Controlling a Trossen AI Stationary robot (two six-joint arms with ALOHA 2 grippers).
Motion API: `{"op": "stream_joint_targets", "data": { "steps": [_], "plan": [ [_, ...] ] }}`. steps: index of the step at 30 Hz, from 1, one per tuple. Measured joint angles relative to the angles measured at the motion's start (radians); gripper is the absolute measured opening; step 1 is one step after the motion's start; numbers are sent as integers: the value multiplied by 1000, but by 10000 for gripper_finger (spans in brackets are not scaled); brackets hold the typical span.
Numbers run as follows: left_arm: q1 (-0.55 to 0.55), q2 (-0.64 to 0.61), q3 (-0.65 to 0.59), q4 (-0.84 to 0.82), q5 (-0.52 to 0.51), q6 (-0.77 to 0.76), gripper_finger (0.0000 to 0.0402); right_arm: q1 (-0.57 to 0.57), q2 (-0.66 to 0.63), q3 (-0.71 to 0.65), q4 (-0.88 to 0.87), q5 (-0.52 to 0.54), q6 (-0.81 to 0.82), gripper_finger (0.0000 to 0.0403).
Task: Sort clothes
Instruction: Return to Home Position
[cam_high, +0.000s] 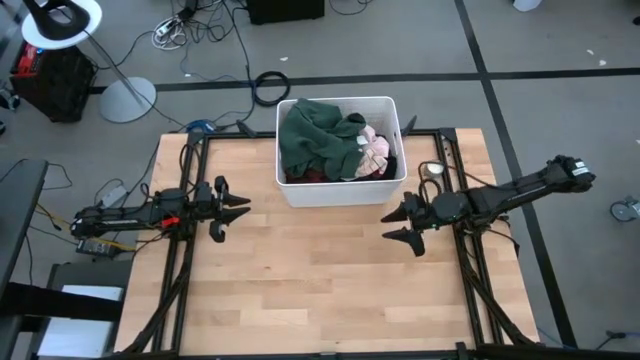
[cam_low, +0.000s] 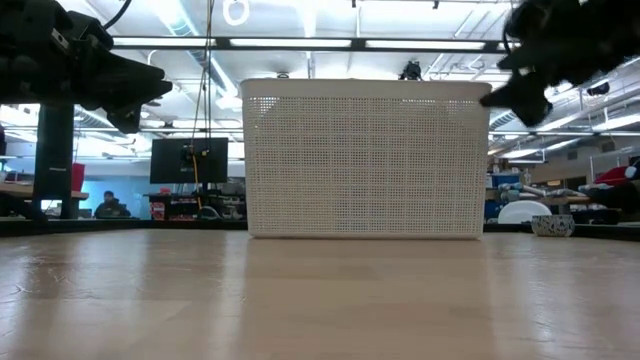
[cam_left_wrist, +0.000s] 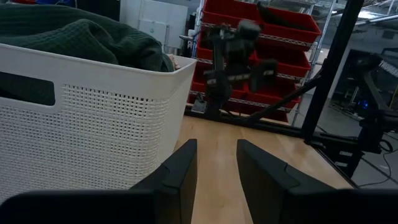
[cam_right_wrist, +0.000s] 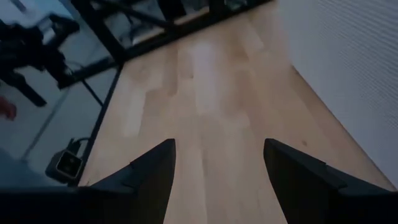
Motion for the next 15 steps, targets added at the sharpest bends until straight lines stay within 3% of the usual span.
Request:
{"op": "stream_joint_targets", "data": {
  "steps": [11, 15],
  "plan": [
    [0, 0, 0, 0, 0, 0, 119, -107, -269, -369, 400, -83, -100, 245],
    [0, 0, 0, 0, 0, 0, 119, -138, -341, -378, 339, -121, -131, 245]
  ]
}}
